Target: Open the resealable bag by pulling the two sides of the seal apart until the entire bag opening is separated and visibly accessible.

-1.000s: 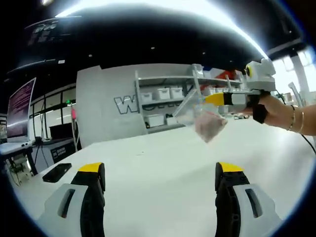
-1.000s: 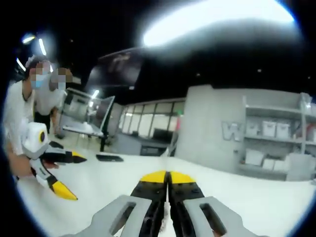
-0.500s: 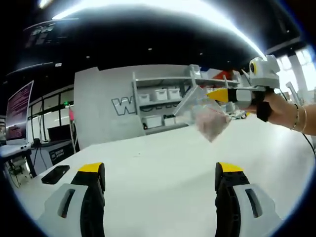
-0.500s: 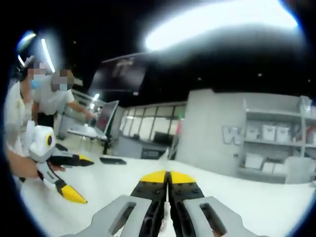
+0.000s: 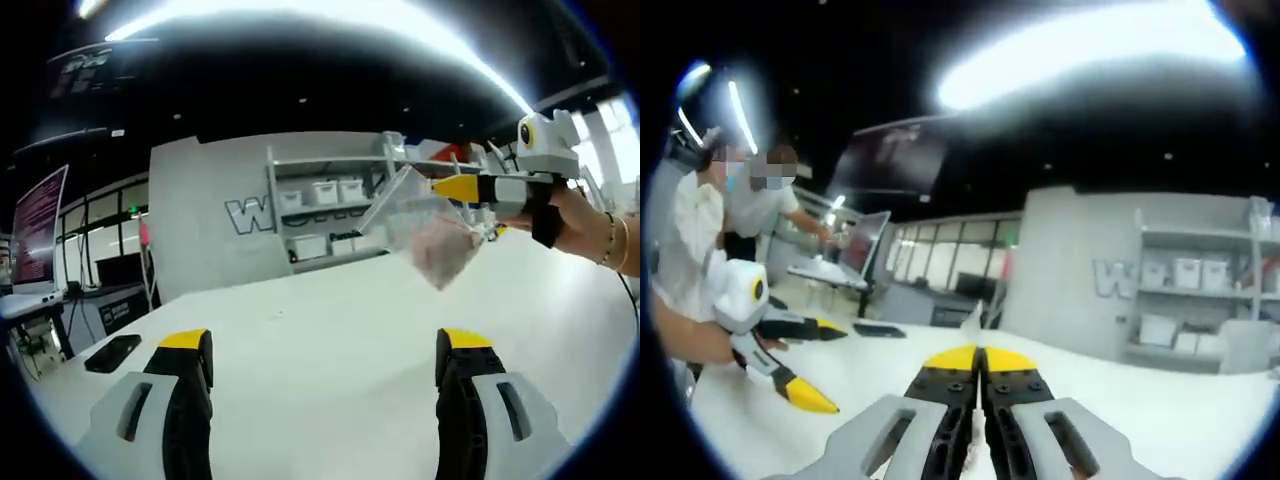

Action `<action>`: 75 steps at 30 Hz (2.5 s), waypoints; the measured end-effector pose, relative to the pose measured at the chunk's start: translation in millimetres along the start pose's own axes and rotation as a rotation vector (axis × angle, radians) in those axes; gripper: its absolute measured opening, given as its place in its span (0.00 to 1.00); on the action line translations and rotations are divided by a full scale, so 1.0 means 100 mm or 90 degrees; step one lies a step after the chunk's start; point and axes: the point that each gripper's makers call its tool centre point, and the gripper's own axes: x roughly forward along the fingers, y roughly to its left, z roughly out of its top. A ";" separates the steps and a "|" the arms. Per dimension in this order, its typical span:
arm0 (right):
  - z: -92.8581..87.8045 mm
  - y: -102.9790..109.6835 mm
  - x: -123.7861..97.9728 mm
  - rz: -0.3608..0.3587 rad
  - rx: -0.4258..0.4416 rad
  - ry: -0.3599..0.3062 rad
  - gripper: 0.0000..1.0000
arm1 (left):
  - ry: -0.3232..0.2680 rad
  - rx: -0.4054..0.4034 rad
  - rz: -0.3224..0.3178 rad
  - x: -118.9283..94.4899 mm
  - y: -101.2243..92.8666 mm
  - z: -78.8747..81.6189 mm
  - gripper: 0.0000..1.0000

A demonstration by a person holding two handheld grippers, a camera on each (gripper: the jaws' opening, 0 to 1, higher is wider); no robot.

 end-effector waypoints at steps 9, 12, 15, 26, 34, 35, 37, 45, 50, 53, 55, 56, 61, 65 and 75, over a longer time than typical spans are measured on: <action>0.03 0.04 -0.07 0.005 0.003 -0.009 0.00 | -0.002 0.000 -0.001 -0.02 -0.03 0.01 0.91; 0.03 0.05 -0.09 0.006 0.004 -0.011 0.00 | -0.002 0.000 -0.002 -0.02 -0.03 0.01 0.91; 0.03 0.07 -0.13 0.007 0.006 -0.013 0.00 | -0.002 0.001 -0.003 -0.02 -0.05 0.01 0.91; 0.03 0.07 -0.24 0.007 0.010 -0.018 0.00 | -0.004 -0.001 -0.007 -0.02 -0.09 0.01 0.91; 0.01 0.10 -0.31 0.007 0.015 -0.019 0.00 | -0.005 0.000 -0.010 -0.01 -0.11 0.02 0.91; 0.01 0.10 -0.32 0.006 0.015 -0.019 0.00 | -0.005 0.001 -0.011 -0.01 -0.11 0.02 0.91; 0.02 0.11 -0.33 0.006 0.016 -0.020 0.00 | -0.005 0.001 -0.011 -0.01 -0.11 0.03 0.91; 0.03 0.20 -0.42 0.010 0.018 -0.022 0.00 | -0.007 0.002 -0.013 -0.02 -0.12 0.05 0.91; 0.03 0.25 -0.49 0.012 0.022 -0.024 0.00 | -0.008 0.003 -0.013 -0.02 -0.12 0.05 0.91; 0.03 0.28 -0.52 0.012 0.025 -0.025 0.00 | -0.009 0.003 -0.014 -0.03 -0.12 0.05 0.91; 0.03 0.30 -0.54 0.012 0.026 -0.025 0.00 | -0.009 0.003 -0.014 -0.03 -0.12 0.06 0.91; 0.03 0.31 -0.56 0.012 0.027 -0.026 0.00 | -0.010 0.003 -0.015 -0.03 -0.13 0.06 0.91; 0.01 0.35 -0.61 0.014 0.030 -0.023 0.00 | -0.012 0.005 -0.016 -0.04 -0.14 0.08 0.91; -0.03 0.38 -0.65 0.015 0.035 -0.018 0.00 | -0.012 0.007 -0.018 -0.06 -0.14 0.09 0.91; -0.12 0.47 -0.75 0.020 0.044 -0.005 0.00 | -0.015 0.013 -0.019 -0.09 -0.14 0.13 0.91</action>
